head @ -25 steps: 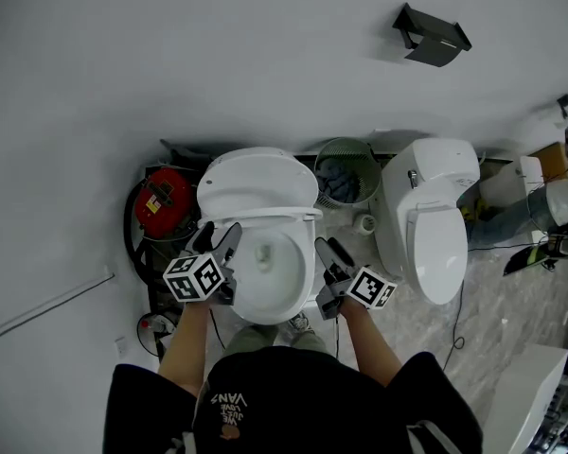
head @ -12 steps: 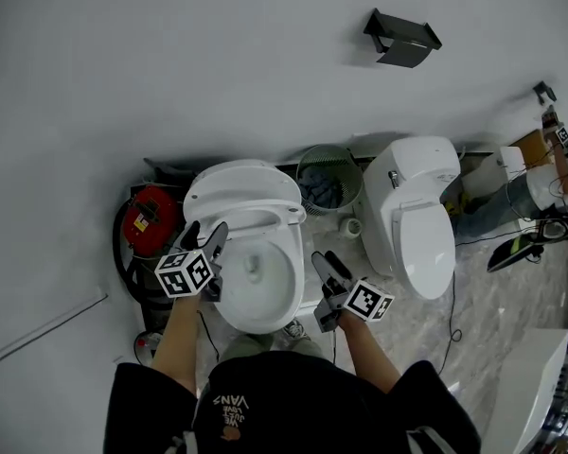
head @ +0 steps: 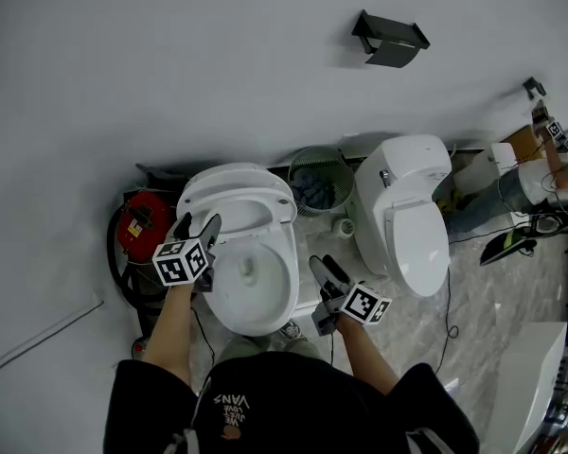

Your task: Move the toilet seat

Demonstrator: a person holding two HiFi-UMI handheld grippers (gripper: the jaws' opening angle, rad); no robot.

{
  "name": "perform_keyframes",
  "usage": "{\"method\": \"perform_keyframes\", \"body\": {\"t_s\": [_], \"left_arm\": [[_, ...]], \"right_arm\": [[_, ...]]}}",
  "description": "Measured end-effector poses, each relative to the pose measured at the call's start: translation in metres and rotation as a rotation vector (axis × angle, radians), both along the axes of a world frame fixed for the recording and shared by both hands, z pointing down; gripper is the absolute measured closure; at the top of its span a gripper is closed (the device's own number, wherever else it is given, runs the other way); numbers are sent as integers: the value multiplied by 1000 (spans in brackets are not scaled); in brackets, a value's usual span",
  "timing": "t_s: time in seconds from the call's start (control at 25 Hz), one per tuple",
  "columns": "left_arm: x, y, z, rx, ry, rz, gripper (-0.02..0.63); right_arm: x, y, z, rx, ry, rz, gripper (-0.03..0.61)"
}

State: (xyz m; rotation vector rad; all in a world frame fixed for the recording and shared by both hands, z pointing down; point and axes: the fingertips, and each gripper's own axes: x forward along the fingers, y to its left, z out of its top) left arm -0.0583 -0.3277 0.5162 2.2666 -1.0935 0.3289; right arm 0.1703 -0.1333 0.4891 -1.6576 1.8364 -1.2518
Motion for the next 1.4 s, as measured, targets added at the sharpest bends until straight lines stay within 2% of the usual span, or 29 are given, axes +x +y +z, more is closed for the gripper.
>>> {"method": "perform_keyframes", "body": {"t_s": [0.4, 0.72, 1.08, 1.28, 1.4], "left_arm": [[-1, 0, -24, 108, -54, -20, 265], [-10, 21, -59, 198, -56, -45, 267], [-26, 66, -95, 257, -58, -93, 324], [-36, 95, -108, 281, -70, -135, 352], [-42, 112, -112, 295, -84, -165, 404]], "right_arm": [[-4, -4, -3, -4, 7, -28, 270], [-5, -8, -15, 19, 26, -79, 270], [-12, -14, -43, 86, 128, -194, 284], [-16, -15, -53, 122, 151, -224, 334], [-20, -12, -58, 137, 189, -250, 360]]}}
